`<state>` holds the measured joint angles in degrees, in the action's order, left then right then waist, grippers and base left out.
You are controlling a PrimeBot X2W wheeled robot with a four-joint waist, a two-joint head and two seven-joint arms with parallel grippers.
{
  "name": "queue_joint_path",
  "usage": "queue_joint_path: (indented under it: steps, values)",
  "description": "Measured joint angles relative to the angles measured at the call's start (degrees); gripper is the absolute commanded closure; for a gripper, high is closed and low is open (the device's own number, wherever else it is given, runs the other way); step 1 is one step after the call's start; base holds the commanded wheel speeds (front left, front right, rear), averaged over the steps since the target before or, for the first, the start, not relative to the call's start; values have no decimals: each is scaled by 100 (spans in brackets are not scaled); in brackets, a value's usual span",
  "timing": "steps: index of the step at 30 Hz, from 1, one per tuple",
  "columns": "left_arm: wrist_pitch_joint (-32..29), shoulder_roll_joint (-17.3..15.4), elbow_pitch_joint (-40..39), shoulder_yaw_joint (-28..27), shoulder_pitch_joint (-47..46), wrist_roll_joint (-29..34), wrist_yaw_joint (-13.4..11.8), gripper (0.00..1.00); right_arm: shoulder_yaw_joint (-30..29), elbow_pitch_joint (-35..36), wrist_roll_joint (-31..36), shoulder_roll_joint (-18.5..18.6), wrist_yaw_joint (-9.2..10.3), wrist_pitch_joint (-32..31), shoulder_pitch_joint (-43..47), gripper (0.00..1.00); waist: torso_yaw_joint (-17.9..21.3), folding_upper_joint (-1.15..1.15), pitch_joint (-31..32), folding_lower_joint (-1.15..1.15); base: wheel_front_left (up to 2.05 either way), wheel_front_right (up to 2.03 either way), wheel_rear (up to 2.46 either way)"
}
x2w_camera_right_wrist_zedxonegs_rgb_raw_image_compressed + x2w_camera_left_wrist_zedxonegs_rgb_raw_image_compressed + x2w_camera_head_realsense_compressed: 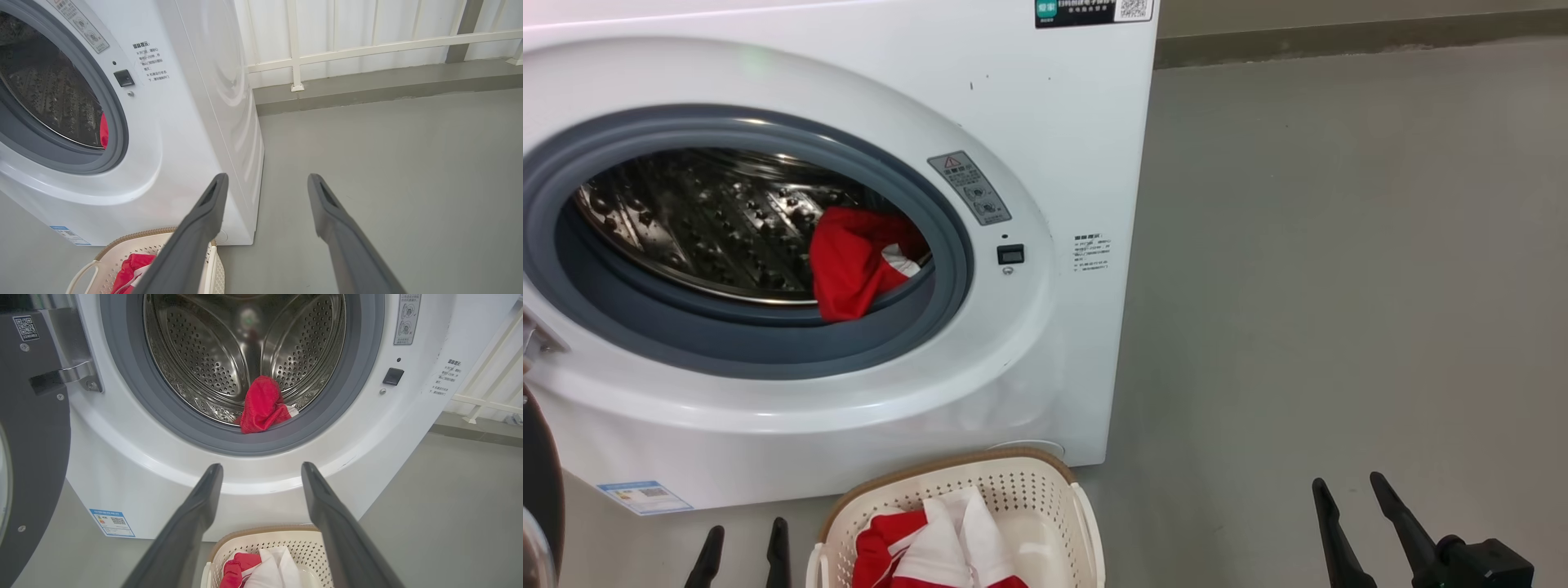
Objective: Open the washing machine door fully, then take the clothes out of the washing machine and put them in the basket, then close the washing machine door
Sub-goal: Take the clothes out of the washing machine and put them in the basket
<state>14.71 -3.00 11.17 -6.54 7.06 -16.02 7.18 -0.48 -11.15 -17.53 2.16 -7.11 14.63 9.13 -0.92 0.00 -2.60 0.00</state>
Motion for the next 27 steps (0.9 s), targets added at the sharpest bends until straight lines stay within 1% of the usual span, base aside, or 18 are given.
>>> queue_joint_path:
  steps: [5, 10, 12, 17, 21, 27]
  values:
    - [0, 16, 24, 82, -85, -11, 0, 0, -2, 14, 0, -1, 0, 0, -7, 0, -21, 0, -96, 0, 0, 0, 0]
    - [0, -14, 196, 240, -617, -44, 0, 0, 77, 20, -2, -1, 0, 0, -119, 0, -17, 0, -258, 0, 0, 0, 0]
    - [0, -70, 308, 299, -870, -147, 0, 0, 129, 26, -8, -1, 0, 0, -221, 0, -2, 0, -341, 0, 0, 0, 0]
    - [0, -371, 712, 487, -1653, -274, 0, 0, 238, 76, -20, 1, 0, 0, -444, 0, 67, 0, -606, 0, 0, 0, 0]
    - [0, -599, 1128, 478, -2438, -456, 0, 0, 333, 109, -57, 2, 0, 0, -656, 0, 154, 0, -880, 0, 0, 0, 0]
    - [1, -1056, 1808, 712, -3572, -753, 0, 0, 393, 166, -70, 5, 0, 0, -905, 0, 317, 0, -1350, 0, 0, 0, 0]
